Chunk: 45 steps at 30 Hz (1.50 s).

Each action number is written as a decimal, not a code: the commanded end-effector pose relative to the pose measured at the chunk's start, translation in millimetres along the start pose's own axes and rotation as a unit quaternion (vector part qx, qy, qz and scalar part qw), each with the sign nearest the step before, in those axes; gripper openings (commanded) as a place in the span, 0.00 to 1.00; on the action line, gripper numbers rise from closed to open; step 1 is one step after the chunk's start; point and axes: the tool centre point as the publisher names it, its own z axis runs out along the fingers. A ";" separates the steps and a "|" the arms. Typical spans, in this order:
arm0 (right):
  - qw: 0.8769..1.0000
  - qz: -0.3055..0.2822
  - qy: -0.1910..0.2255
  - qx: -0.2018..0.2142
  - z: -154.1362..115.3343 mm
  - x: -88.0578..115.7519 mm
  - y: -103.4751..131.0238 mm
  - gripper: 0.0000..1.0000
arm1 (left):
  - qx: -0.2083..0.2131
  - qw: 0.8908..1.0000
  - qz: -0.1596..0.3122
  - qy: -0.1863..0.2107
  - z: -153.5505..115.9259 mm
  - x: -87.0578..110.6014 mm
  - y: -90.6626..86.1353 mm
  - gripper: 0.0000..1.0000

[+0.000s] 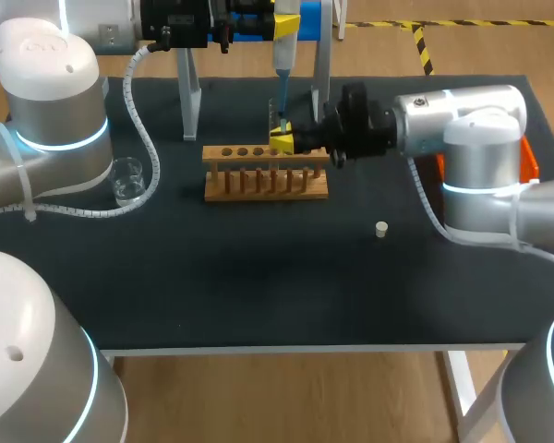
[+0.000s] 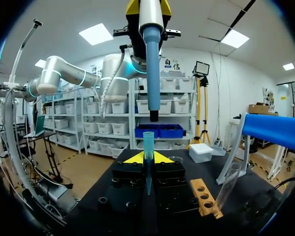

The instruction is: Invert the test tube, pick up the pipette, mount the tip to pipette, aspirate from beaker and dispense into the tube, eject the tip, return the pipette, and cap with the stopper.

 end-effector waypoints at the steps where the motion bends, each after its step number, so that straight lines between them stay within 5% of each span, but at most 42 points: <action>1: 1.000 -0.001 -0.003 0.000 1.6 -0.9 0.9 0.00 | -0.002 1.000 0.000 0.001 -0.3 -0.7 -1.0 0.00; 45: 0.999 -0.020 -0.023 -0.017 3.9 -10.1 9.8 0.00 | -0.002 1.000 0.000 0.001 -0.3 -0.7 -1.0 0.00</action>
